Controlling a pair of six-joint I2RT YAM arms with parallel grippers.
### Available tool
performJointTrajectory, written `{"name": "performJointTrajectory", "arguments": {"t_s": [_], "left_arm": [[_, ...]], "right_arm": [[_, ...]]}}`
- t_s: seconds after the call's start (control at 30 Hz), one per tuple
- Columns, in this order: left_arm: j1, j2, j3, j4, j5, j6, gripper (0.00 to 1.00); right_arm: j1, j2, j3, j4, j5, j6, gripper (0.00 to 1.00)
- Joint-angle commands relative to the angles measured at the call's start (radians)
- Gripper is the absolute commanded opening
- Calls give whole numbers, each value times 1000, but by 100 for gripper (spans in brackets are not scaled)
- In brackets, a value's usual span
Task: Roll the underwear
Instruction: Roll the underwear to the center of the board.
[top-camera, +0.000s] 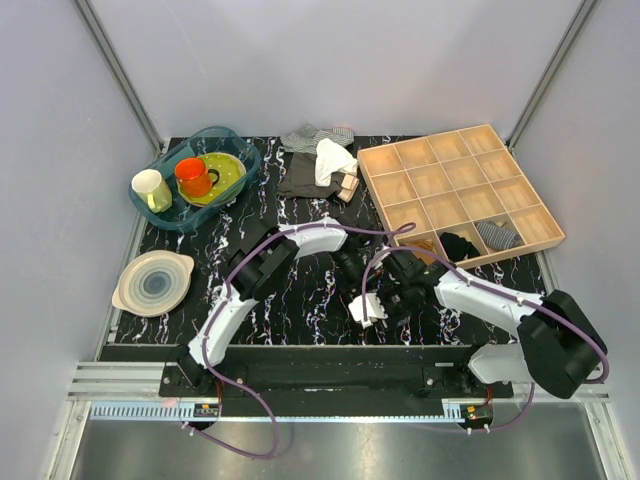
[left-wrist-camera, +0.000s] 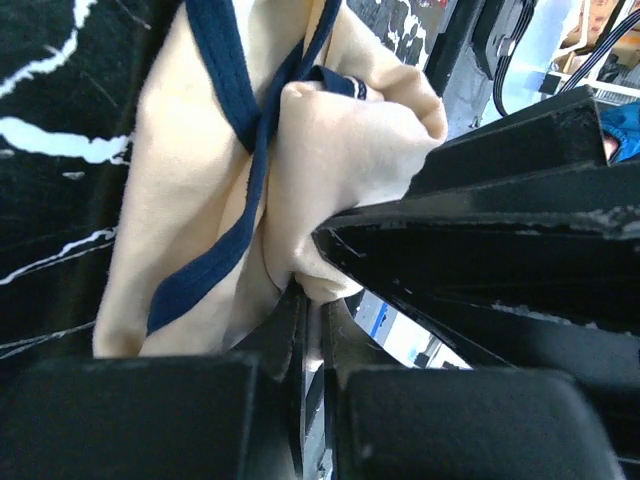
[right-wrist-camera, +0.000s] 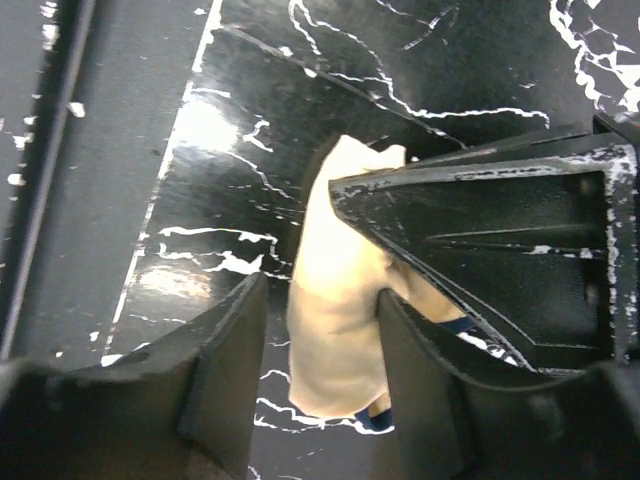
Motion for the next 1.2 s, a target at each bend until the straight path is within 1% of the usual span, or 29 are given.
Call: {"name": "performJointTrajectory", "arguments": {"t_s": [0.0, 0.03, 0.1, 0.13, 0.17, 0.2, 0.23, 0.27, 0.3, 0.33, 0.37, 0.4, 0.5, 0.67, 0.8, 0.97, 1.0, 1.1, 1.13, 1.17], "left_arm": [[0, -3, -70, 139, -195, 4, 6], [7, -22, -88, 166, -209, -12, 8], [18, -117, -169, 289, -264, -74, 11], [35, -162, -205, 342, -279, -120, 16], [44, -202, -295, 460, -299, -147, 21], [56, -301, -346, 529, -328, -180, 27], [84, -344, -393, 600, -335, -241, 33], [101, -383, -450, 733, -335, -271, 35], [114, -448, -520, 783, -330, -295, 37], [139, -466, -547, 824, -326, -334, 39], [148, -480, -565, 875, -317, -345, 40], [156, -484, -573, 884, -306, -349, 40], [165, -457, -550, 890, -280, -351, 41], [162, -368, -515, 938, -215, -389, 42], [148, -342, -513, 943, -195, -392, 42], [127, -313, -520, 921, -186, -378, 42], [121, -305, -520, 921, -181, -377, 40], [118, -299, -523, 918, -146, -372, 23], [118, -299, -526, 911, -142, -366, 12], [118, -302, -529, 901, -143, -359, 6]], "right_arm": [[7, 34, -27, 56, 114, 57, 51], [6, 37, -31, 56, 119, 62, 49], [6, 54, -33, 44, 126, 76, 45], [7, 65, -27, 9, 123, 76, 45], [6, 86, -19, -7, 119, 79, 42], [6, 94, -16, -16, 120, 88, 40], [7, 105, -16, -28, 123, 89, 35], [7, 106, -19, -31, 128, 88, 33], [6, 106, -19, -31, 128, 83, 30], [6, 105, -22, -33, 125, 80, 27], [6, 102, -24, -31, 122, 76, 20], [7, 99, -25, -30, 120, 73, 18], [6, 85, -25, -27, 116, 68, 18], [7, 83, -31, -19, 119, 68, 17], [6, 90, -31, -16, 123, 74, 17], [6, 85, -30, -11, 123, 80, 17], [6, 83, -30, -11, 125, 82, 17], [4, 76, -30, -13, 126, 86, 16], [6, 74, -30, -13, 126, 86, 17], [1, 73, -28, -14, 125, 88, 16]]}}
